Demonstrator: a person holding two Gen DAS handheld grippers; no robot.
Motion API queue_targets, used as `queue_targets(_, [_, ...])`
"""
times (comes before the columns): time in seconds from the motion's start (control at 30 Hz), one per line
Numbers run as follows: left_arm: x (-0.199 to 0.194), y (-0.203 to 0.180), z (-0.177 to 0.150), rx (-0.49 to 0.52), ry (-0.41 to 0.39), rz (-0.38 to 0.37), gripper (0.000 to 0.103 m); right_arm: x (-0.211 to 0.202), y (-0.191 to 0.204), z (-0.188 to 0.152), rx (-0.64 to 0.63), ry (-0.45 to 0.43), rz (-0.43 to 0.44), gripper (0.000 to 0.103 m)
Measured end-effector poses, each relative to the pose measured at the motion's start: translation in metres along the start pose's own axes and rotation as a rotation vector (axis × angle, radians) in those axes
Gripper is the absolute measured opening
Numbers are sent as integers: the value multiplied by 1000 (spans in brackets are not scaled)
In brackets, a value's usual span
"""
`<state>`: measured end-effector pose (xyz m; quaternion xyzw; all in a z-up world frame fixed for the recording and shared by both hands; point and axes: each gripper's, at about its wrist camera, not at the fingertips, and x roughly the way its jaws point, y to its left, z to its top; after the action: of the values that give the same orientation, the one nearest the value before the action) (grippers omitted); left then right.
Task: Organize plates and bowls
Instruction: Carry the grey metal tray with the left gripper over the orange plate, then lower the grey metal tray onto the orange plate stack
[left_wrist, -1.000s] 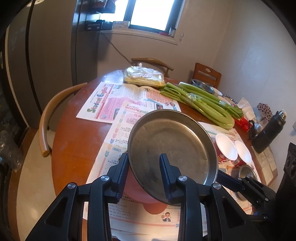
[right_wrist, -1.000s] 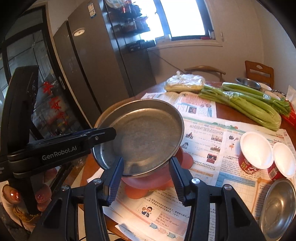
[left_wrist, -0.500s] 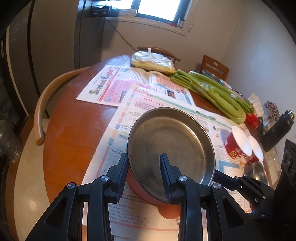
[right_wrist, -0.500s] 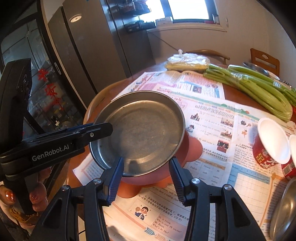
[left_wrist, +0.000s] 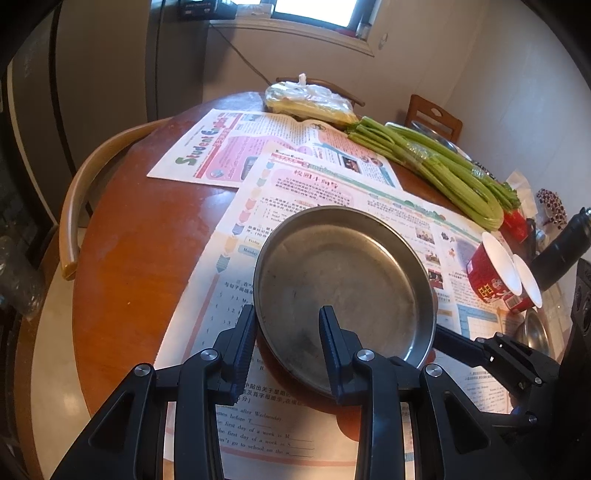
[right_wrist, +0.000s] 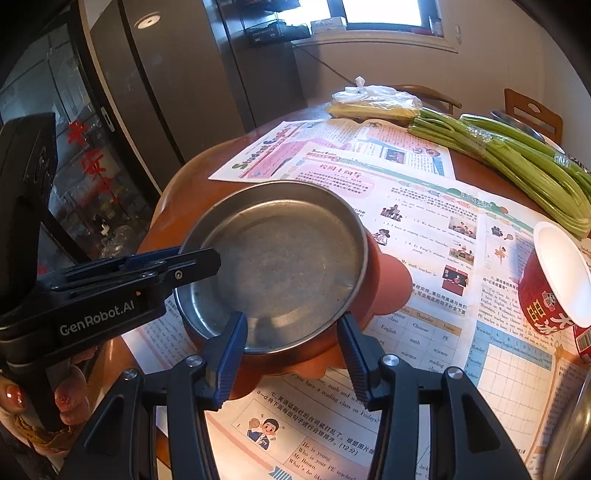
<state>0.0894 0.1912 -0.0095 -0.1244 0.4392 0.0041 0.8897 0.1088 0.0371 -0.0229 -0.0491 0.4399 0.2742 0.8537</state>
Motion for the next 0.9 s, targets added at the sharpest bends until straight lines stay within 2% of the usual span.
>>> queue_targets(0.2, [1, -1, -2, 10, 1, -4, 34, 1, 3, -1, -33, -7, -44, 51])
queue_targets(0.53, [1, 4, -5, 2, 12, 9, 36, 3, 17, -9, -158, -4, -158, 51])
queue_targets(0.73, [-2, 9, -6, -16, 9, 5, 37, 3, 13, -8, -149, 0, -147, 51])
queue_targets(0.8, [-3, 11, -5, -24, 7, -1, 44, 3, 10, -8, -138, 0, -155, 51])
queue_targets(0.9, [-6, 13, -5, -35, 2, -20, 47, 1, 8, -8, -132, -9, -160, 51])
